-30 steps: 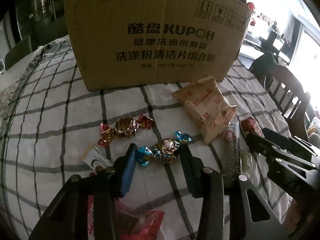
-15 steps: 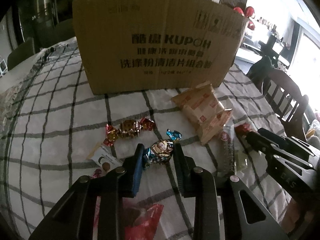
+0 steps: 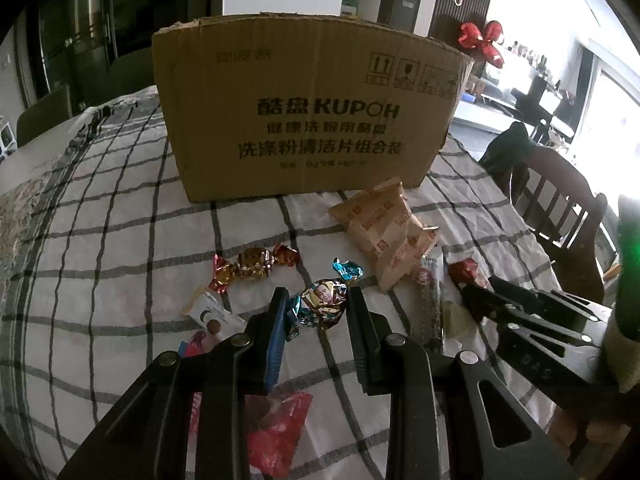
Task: Organize snacks
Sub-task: 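Grasp the blue-wrapped candy with the left tool while the right tool grasps the red packet, then carry the candy and red packet into the box and open both tools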
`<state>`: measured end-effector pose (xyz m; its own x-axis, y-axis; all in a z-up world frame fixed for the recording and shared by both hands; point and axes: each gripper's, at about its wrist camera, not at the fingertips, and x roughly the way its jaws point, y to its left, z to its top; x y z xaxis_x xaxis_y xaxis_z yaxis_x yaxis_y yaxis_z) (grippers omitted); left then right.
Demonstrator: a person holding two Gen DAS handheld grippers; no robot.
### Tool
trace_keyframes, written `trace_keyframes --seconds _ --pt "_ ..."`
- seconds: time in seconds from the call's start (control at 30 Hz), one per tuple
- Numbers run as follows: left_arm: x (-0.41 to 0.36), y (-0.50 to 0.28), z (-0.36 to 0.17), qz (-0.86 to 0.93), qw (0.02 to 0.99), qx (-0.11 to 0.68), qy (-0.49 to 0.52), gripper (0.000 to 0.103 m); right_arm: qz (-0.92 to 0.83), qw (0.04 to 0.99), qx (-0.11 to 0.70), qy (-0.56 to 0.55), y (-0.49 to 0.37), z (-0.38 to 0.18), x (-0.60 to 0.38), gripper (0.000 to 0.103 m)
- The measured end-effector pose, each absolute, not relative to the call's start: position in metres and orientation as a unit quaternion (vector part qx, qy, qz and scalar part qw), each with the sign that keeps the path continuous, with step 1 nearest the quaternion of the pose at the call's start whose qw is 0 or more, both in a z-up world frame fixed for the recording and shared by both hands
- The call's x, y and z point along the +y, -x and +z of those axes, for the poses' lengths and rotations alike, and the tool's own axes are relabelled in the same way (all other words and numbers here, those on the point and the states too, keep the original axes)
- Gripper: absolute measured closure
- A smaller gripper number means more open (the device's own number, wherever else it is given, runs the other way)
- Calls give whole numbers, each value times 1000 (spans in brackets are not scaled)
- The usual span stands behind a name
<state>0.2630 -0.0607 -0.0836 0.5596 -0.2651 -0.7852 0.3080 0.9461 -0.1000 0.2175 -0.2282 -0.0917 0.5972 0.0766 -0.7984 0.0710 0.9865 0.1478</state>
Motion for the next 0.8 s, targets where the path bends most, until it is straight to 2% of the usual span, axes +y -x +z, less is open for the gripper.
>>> trace_keyframes --seconds 0.37,0.8 --pt "-60 -264 -87 -164 880 446 -17 74 5 889 454 -66 -223 -94 -222 76" --pt "-61 -255 -67 -173 888 425 -9 74 -6 912 403 -78 -207 -60 -226 78"
